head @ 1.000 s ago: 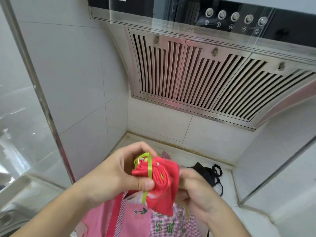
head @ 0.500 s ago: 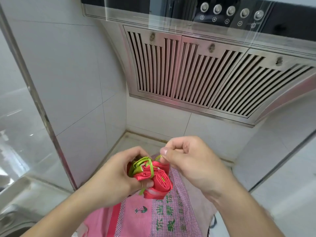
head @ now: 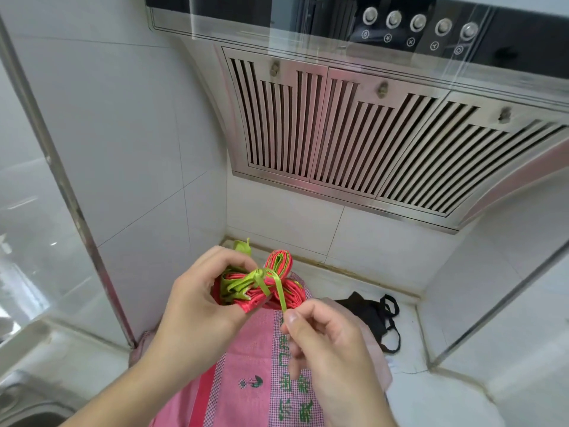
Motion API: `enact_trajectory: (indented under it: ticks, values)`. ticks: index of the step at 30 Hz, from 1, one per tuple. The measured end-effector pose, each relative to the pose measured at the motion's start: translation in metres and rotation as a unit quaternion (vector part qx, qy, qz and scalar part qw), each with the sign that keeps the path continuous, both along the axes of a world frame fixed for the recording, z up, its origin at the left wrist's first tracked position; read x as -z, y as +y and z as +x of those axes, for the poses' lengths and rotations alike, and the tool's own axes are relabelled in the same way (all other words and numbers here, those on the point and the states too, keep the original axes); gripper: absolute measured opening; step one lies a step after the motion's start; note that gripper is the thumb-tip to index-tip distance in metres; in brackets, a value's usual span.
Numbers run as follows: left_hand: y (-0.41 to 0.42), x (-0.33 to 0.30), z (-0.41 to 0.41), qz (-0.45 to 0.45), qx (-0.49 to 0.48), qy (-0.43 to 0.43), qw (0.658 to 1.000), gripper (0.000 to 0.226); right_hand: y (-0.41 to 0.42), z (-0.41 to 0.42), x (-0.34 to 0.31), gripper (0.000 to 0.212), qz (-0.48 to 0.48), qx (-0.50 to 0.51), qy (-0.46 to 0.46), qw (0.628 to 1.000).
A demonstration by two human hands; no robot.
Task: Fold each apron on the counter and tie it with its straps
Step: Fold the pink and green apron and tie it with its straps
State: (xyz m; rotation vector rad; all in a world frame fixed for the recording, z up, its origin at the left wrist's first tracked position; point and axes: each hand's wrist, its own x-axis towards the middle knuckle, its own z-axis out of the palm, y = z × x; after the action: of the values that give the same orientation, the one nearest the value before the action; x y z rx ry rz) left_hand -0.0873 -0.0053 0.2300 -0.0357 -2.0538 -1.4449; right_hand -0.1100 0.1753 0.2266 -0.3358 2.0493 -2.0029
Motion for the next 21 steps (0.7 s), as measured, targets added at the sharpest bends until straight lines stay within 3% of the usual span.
enact_trajectory:
  ticks: [4, 8, 10, 13, 21]
  values:
    - [-0.001, 0.021, -0.001, -0.14, 0.005, 0.032, 0.99, 0.037, -0.002, -0.004, 0.023, 0.025, -0.036, 0.021, -0.091, 0.995]
    - [-0.003, 0.066, 0.002, -0.267, 0.014, -0.007, 0.964, 0.06, -0.006, -0.012, 0.061, 0.017, -0.081, 0.037, -0.169, 0.982]
    - [-0.003, 0.097, 0.002, -0.305, 0.04, -0.021, 0.951, 0.06, -0.008, -0.019, 0.09, 0.016, -0.104, 0.04, -0.211, 0.971]
    - [0.001, 0.148, 0.0, -0.31, 0.078, -0.078, 0.944, 0.055, -0.009, -0.036, 0.149, 0.026, -0.094, 0.06, -0.242, 0.964]
    - [0.022, 0.289, -0.019, -0.256, 0.111, -0.251, 0.927, 0.046, -0.004, -0.084, 0.312, 0.017, 0.04, 0.062, -0.314, 0.946]
